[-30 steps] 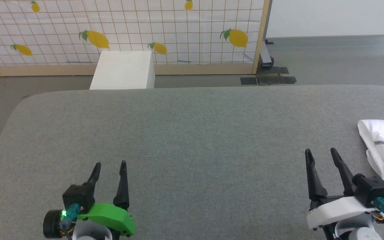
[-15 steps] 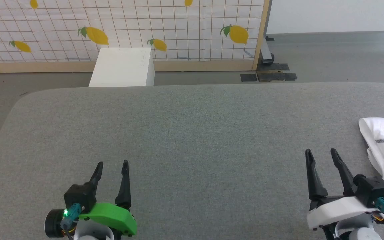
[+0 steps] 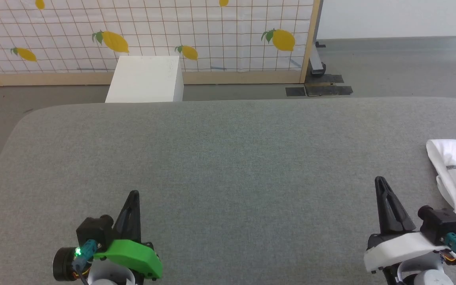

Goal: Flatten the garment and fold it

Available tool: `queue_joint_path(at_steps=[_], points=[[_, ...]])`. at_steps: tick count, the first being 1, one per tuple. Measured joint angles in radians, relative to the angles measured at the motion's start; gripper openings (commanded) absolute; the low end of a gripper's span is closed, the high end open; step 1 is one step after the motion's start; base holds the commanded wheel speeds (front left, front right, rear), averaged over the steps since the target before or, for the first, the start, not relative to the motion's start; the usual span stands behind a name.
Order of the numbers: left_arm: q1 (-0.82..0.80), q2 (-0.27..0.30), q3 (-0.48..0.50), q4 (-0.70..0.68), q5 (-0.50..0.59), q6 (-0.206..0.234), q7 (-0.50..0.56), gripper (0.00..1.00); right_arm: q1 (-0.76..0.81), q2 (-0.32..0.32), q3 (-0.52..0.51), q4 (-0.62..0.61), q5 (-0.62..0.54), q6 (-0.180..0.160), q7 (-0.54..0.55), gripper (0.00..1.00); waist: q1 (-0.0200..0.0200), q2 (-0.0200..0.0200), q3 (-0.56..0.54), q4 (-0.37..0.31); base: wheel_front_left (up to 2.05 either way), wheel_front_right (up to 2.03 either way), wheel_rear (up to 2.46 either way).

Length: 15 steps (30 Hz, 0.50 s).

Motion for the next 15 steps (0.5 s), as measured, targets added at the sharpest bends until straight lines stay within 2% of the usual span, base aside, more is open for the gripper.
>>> queue_joint_path(at_steps=[15], points=[[0.000, -0.005, 0.014, -0.024, 0.026, 0.000, 0.022, 0.00, 0.000, 0.000, 0.005, -0.021, -0.017, 0.000, 0.026, 0.00, 0.0000, 0.0000, 0.003, -0.001, 0.00, 0.00, 0.00]])
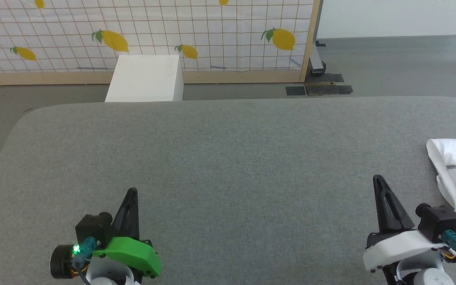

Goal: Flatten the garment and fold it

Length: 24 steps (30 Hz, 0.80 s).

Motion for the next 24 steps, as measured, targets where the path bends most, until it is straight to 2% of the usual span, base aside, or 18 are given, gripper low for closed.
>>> queue_joint_path(at_steps=[24], points=[[0.001, -0.008, 0.019, -0.038, 0.053, 0.000, 0.046, 0.00, 0.000, 0.000, 0.008, -0.038, -0.029, 0.000, 0.049, 0.00, 0.0000, 0.0000, 0.004, -0.001, 0.00, 0.00, 0.00]])
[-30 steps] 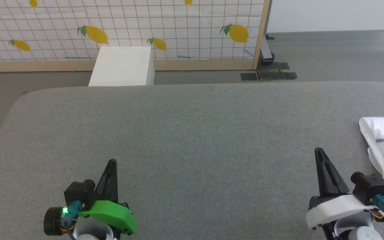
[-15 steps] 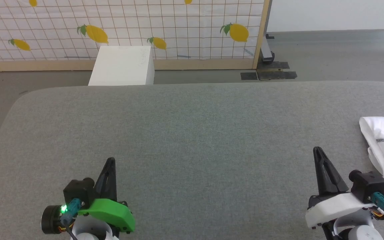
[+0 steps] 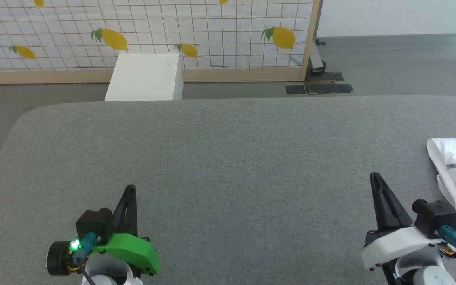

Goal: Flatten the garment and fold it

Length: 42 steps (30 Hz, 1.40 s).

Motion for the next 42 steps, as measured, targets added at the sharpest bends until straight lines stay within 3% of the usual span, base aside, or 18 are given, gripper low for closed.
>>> queue_joint_path(at_steps=[42], points=[[0.004, -0.019, 0.038, -0.065, 0.074, 0.000, 0.074, 0.00, 0.000, 0.000, 0.016, -0.062, -0.060, 0.000, 0.084, 0.00, 0.0000, 0.0000, 0.008, -0.002, 0.00, 0.00, 0.00]])
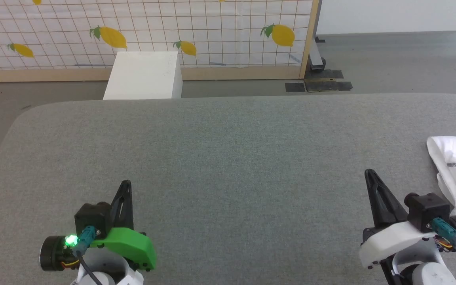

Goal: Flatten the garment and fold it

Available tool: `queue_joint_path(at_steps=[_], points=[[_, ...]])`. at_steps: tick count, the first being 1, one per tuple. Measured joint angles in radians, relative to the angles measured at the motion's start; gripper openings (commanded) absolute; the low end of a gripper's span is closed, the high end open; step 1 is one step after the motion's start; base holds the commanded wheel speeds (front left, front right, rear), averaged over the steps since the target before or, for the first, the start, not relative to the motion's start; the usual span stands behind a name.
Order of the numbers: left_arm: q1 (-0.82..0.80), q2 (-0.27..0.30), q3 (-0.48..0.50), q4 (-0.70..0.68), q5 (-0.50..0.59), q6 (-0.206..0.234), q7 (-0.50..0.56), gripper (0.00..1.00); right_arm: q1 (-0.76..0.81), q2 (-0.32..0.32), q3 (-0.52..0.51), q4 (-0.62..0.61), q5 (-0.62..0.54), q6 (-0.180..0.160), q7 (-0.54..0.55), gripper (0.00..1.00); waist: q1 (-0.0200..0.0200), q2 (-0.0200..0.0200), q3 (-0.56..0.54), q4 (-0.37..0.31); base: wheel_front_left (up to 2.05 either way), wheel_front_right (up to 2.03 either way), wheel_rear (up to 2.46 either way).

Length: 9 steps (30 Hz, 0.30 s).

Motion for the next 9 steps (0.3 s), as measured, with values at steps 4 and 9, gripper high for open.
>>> queue_joint_path(at_steps=[4, 9], points=[[0.000, -0.002, 0.004, -0.005, 0.006, 0.000, 0.005, 0.00, 0.000, 0.000, 0.001, -0.007, -0.005, 0.000, 0.007, 0.00, 0.0000, 0.0000, 0.001, 0.000, 0.00, 0.00, 0.00], [0.001, -0.004, 0.009, -0.014, 0.025, 0.000, 0.013, 0.00, 0.000, 0.000, 0.003, -0.013, -0.012, 0.000, 0.017, 0.00, 0.0000, 0.0000, 0.002, 0.000, 0.00, 0.00, 0.00]])
